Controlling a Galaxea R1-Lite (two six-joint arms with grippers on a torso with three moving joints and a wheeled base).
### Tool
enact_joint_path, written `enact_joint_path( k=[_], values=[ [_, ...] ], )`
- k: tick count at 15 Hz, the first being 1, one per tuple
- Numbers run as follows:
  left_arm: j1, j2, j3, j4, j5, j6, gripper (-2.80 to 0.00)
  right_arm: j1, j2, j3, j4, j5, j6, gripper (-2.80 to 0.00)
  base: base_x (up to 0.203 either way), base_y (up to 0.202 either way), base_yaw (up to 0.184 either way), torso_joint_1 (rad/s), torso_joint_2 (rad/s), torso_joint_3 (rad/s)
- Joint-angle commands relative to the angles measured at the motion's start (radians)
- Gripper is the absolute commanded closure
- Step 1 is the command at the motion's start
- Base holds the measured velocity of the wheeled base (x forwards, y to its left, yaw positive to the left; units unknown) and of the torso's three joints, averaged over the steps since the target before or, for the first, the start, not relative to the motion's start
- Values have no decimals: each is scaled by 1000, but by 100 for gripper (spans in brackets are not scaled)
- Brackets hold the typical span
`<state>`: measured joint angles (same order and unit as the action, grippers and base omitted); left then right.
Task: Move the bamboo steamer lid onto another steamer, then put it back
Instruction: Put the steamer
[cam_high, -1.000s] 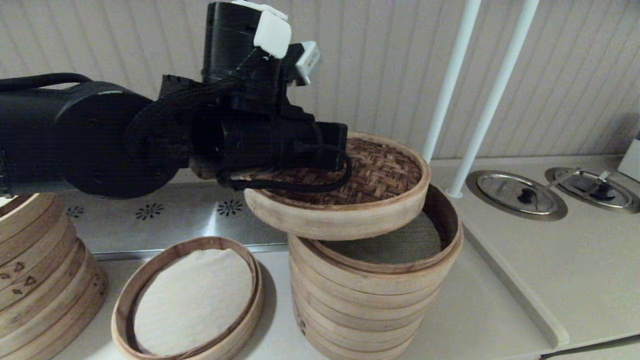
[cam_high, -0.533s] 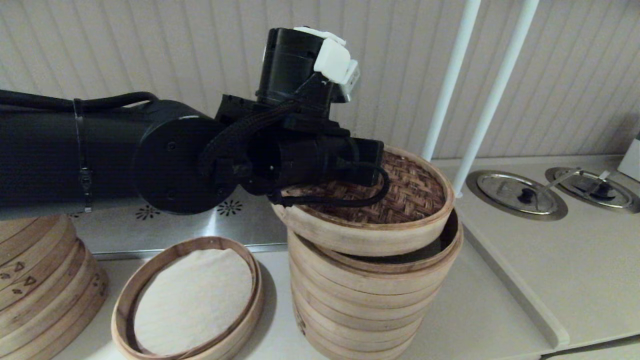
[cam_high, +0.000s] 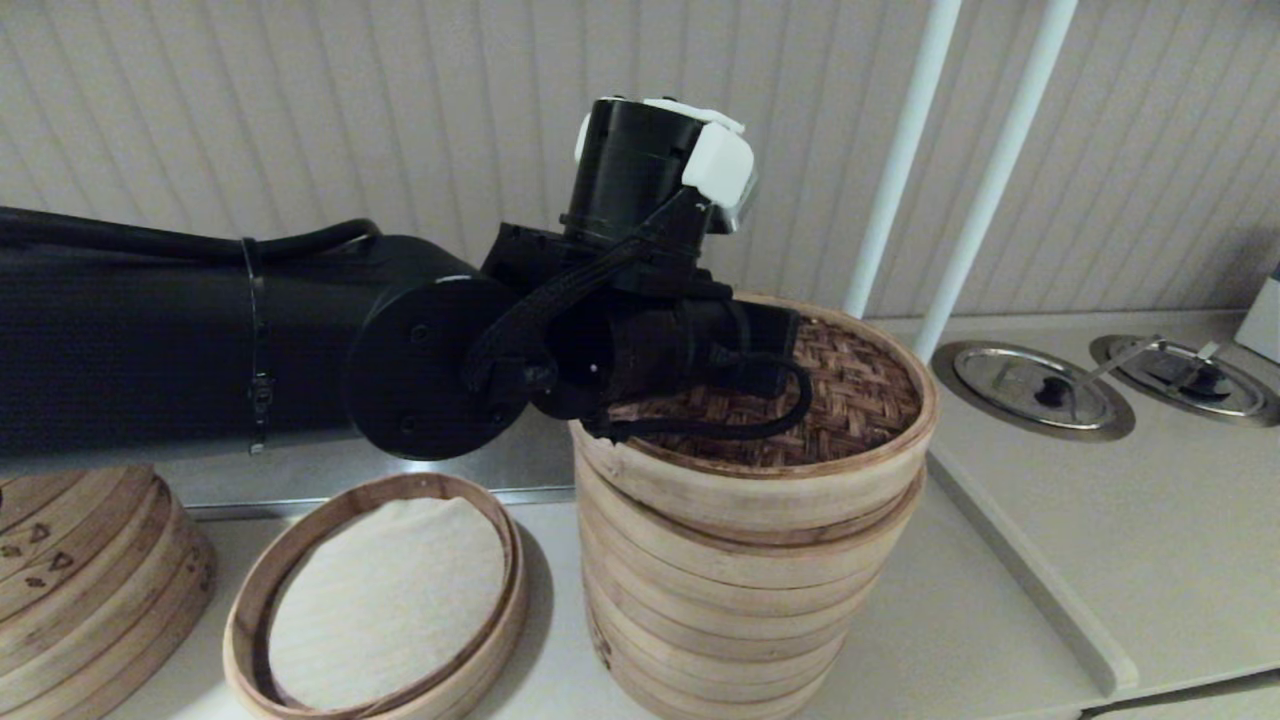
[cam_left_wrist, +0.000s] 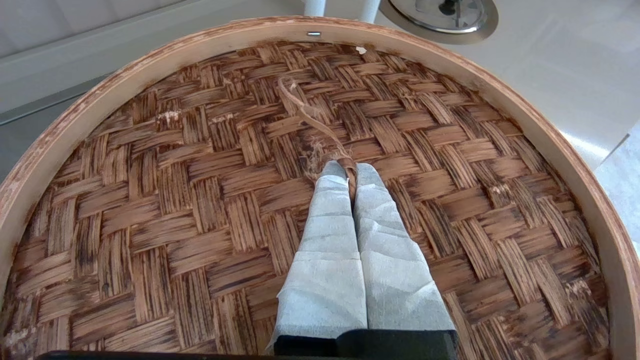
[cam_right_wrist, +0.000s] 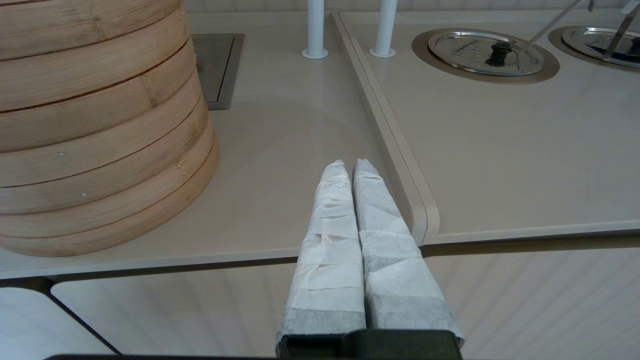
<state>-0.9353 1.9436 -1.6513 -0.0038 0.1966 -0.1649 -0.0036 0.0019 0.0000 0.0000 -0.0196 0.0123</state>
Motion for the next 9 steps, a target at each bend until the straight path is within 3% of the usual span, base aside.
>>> enact_joint_path(
  k=[1, 4, 9],
  values=[
    [-11, 3, 1, -1, 3, -1, 0, 1, 0, 3, 0, 0, 0, 0, 0, 0, 0, 0, 0, 0],
    [-23, 0, 8, -2, 42, -1, 0, -1, 0, 3, 0, 0, 0, 0, 0, 0, 0, 0, 0, 0],
    [-27, -14, 19, -1, 46, 4, 0, -1, 0, 3, 0, 1, 0, 0, 0, 0, 0, 0, 0, 0]
  ],
)
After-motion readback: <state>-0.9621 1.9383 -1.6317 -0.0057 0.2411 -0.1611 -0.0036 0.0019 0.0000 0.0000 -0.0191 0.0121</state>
